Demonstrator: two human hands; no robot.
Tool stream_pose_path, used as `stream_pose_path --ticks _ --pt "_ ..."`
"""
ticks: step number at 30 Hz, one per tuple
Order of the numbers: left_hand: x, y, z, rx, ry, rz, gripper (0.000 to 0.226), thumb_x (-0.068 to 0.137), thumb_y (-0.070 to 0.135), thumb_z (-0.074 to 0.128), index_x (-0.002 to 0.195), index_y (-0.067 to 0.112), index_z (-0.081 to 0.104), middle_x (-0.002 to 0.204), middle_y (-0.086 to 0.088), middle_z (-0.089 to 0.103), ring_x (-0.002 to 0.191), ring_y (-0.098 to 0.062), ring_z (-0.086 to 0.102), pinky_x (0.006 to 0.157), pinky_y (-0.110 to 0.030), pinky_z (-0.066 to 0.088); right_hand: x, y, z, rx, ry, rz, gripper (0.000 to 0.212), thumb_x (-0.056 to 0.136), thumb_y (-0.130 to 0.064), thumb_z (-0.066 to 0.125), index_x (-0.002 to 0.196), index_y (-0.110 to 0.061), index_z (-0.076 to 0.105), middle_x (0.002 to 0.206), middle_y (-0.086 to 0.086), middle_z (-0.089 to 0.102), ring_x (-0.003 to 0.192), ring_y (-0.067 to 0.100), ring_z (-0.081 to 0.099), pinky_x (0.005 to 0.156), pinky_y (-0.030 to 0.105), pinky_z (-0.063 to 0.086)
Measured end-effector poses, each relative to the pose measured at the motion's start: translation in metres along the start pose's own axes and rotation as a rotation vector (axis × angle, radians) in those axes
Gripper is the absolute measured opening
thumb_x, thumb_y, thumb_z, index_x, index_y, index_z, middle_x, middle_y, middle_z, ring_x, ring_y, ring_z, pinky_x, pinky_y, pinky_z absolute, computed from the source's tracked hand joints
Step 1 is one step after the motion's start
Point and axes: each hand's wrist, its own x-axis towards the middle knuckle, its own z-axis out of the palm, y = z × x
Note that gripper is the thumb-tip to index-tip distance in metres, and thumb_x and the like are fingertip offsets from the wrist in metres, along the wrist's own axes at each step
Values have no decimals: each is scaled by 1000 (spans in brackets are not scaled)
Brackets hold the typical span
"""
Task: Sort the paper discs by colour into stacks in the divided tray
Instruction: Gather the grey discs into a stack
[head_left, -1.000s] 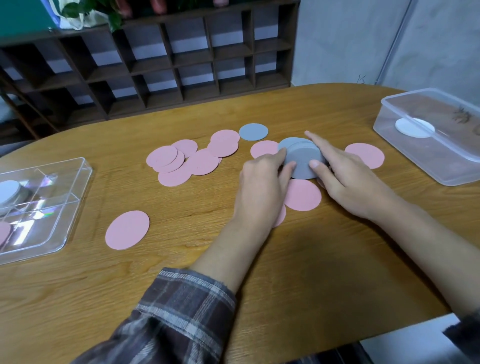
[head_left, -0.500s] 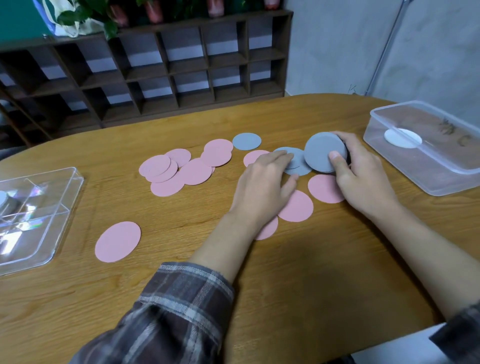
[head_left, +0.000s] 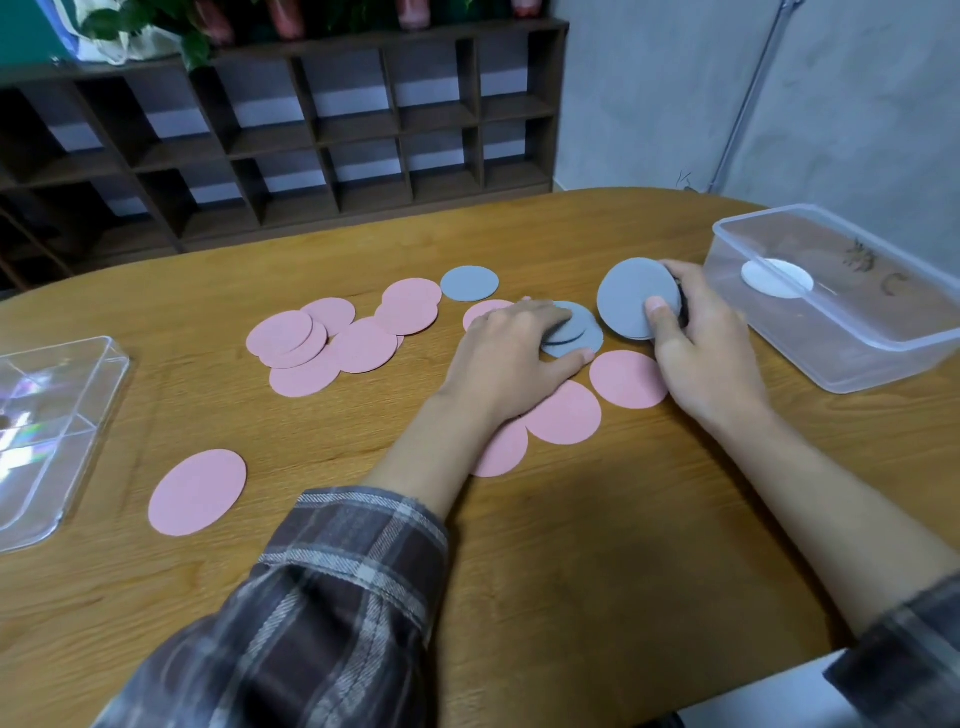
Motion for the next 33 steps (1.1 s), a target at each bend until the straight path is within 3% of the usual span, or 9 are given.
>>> stream_pose_path --ticks 3,8,13,18,21,23,26,29,33 --pt "-4 -2 -1 17 49 16 42 92 54 69 117 19 73 114 4 73 106 -20 65 88 -45 55 -1 -2 -1 -11 -23 -2 35 106 -19 50 141 -18 52 121 -5 62 106 9 52 85 17 34" --pt "-17 0 -5 24 40 53 34 96 47 67 119 23 75 114 6 74 104 -18 66 82 -40 55 -3 -3 1 -2 -115 -53 34 106 -20 50 139 -23 54 114 -8 64 102 14 56 95 34 42" --pt "-27 0 -6 7 52 45 32 106 42 48 101 23 73 85 6 71 80 -22 63 68 -45 54 -4 -4 0 1 -169 -70 35 106 -20 50 140 -25 54 116 -8 64 104 15 56 79 17 38" --pt "-30 -1 -6 23 313 115 36 109 32 39 101 16 70 88 -1 70 82 -29 60 73 -41 46 -6 -5 -1 20 -176 -84 41 105 -20 52 144 -33 53 119 -2 68 107 20 59 91 31 43" --pt "-28 3 -7 -137 500 129 27 109 23 49 99 11 71 91 -2 66 83 -23 55 76 -31 43 -7 -8 -2 29 -190 -116 48 106 -20 51 151 -35 48 121 -12 67 106 4 57 97 17 40" --pt "-27 3 -6 -203 490 142 22 107 18 54 98 7 71 92 -3 65 83 -21 58 78 -29 45 -8 -10 -1 30 -190 -145 50 106 -17 51 154 -33 46 104 -28 63 93 -11 55 84 2 34" --pt "-26 0 -6 -230 435 175 14 103 15 63 96 6 72 91 -4 68 81 -17 59 78 -31 48 -7 -8 0 55 -197 -157 49 106 -15 50 152 -33 48 79 -41 57 81 -17 55 77 1 34" --pt "-25 -3 -6 -271 432 140 10 98 17 71 95 7 72 89 -3 69 78 -14 59 76 -33 51 -8 -8 1 85 -235 -177 47 107 -11 50 149 -31 53 78 -50 56 83 -16 56 81 2 35" --pt "-26 -1 -2 -330 418 71 14 94 22 76 98 10 69 92 1 70 77 -17 65 76 -41 56 -10 -9 2 125 -275 -192 43 109 -11 44 146 -30 56 75 -42 60 81 -9 58 81 9 38"
